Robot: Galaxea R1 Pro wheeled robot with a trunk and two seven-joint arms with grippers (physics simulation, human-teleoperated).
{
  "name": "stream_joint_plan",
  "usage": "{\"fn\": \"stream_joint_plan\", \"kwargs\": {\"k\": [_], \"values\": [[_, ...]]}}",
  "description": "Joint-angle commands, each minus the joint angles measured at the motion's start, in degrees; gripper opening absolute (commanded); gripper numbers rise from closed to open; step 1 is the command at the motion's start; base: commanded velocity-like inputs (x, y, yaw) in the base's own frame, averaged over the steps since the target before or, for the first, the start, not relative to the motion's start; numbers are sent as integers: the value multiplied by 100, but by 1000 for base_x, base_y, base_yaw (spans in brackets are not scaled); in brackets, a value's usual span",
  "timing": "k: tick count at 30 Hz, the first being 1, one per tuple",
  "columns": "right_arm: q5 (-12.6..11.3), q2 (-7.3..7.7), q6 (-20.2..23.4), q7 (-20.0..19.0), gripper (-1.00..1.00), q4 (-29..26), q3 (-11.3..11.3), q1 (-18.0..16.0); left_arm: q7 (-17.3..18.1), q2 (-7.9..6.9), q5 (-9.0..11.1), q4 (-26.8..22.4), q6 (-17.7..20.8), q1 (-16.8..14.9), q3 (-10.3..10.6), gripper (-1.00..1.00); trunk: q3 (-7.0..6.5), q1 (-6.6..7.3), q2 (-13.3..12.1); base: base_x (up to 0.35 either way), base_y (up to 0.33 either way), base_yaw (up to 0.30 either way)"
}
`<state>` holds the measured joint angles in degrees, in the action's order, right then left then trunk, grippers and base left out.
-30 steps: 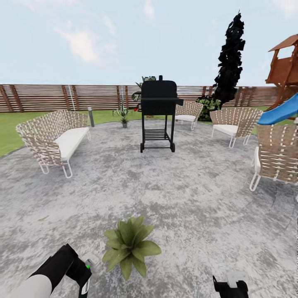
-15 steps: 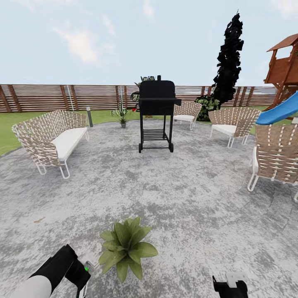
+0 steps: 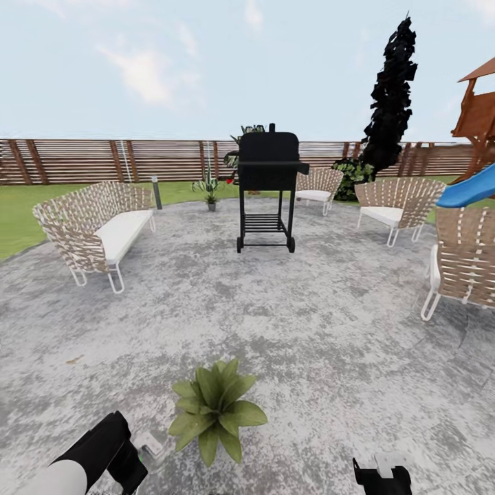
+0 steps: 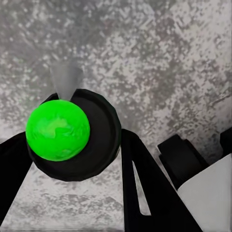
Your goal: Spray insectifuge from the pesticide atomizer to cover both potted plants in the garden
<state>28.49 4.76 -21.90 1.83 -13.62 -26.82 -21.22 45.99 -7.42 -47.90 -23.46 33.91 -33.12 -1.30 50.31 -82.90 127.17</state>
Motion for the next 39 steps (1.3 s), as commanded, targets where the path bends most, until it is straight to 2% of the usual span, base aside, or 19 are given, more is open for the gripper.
{"fn": "stream_joint_plan", "kwargs": {"k": [1, 11, 23, 31, 39], "values": [[61, 2, -25, 19, 100, 8, -34, -5, 25, 7, -31, -9, 45, -2, -19, -100, 8, 1, 3, 0, 0, 70], [61, 9, -32, 19, 100, 2, -34, -5, 40, -66, -40, -76, 58, -68, -3, -100, 10, 1, 3, 24, 14, 10], [61, 8, -33, 19, 100, 0, -34, -5, 8, -23, -38, -15, 13, -11, 16, -100, 10, 1, 3, 114, 98, 0], [61, 7, -33, 19, 100, 0, -34, -5, -3, 9, -36, -11, 54, -11, -8, -100, 10, 1, 3, -57, -155, 132], [61, 7, -33, 19, 100, 0, -34, -5, -17, 21, -16, 8, 54, -11, -35, -100, 10, 1, 3, -3, -14, 104]]}}
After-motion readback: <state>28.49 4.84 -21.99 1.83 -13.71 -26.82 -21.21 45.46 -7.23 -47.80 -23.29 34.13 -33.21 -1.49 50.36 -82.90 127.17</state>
